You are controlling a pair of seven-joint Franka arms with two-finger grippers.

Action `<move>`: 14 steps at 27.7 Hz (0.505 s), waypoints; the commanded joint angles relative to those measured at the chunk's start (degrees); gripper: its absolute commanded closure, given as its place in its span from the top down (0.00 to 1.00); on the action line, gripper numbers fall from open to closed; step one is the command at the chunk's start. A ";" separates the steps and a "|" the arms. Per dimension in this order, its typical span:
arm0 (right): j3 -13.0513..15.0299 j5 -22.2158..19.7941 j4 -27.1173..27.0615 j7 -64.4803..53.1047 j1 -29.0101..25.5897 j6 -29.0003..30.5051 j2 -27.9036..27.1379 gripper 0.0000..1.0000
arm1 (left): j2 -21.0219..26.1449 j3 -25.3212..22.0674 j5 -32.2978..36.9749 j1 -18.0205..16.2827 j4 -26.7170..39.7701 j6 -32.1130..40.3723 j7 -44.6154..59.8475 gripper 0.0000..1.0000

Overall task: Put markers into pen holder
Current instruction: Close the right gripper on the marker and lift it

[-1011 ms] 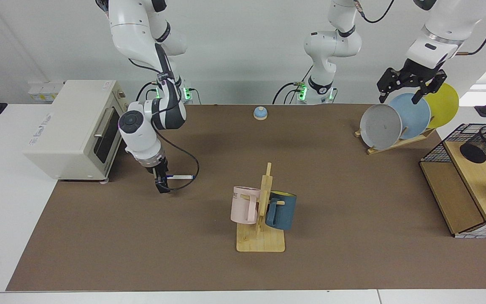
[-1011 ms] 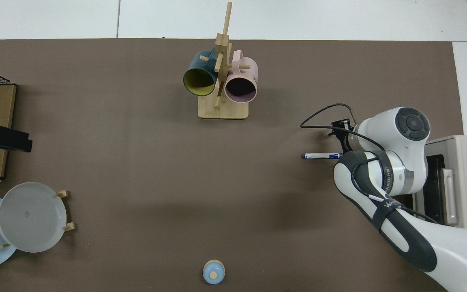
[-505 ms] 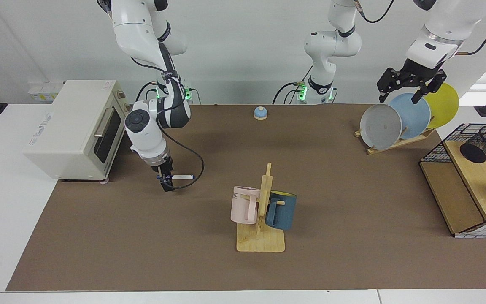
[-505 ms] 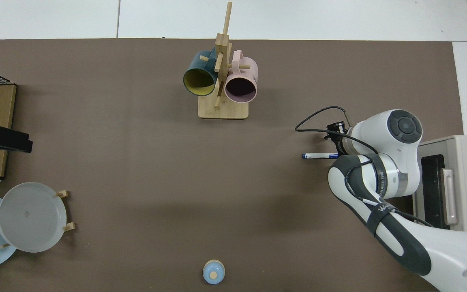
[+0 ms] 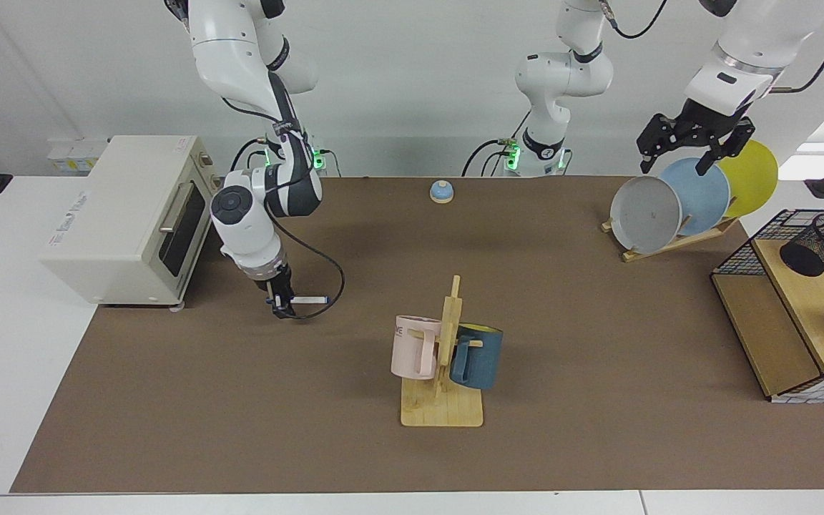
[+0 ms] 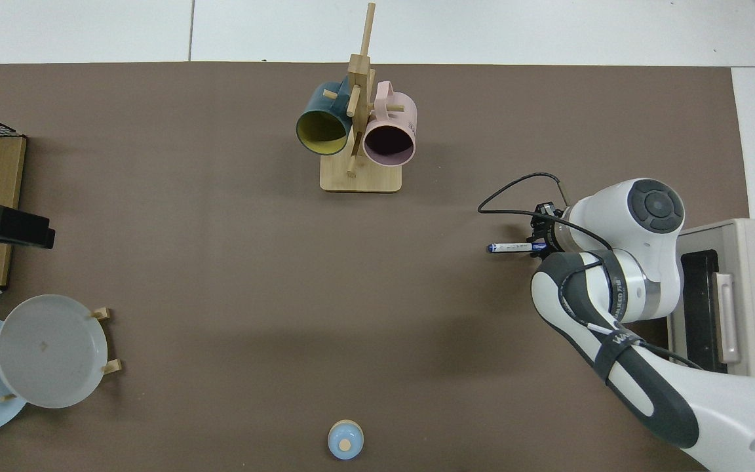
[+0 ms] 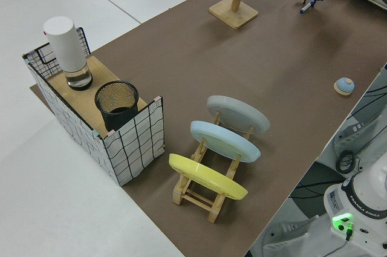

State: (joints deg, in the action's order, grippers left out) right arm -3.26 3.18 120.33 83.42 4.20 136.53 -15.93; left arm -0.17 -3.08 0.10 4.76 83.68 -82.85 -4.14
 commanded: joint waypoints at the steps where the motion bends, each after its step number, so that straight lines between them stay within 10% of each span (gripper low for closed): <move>1: -0.35 -0.11 1.66 1.39 -0.07 1.46 1.16 0.00 | -1.41 0.18 -0.36 -0.10 1.49 0.32 0.36 1.00; 14: -0.35 -0.20 -0.36 0.96 -0.16 -0.29 3.09 0.00 | -1.41 0.88 -0.36 -0.10 1.40 0.32 0.27 1.00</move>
State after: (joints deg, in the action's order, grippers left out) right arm -3.29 3.18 119.99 83.42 4.23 136.55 -15.52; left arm -0.18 -2.84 0.10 4.76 83.68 -82.83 -4.14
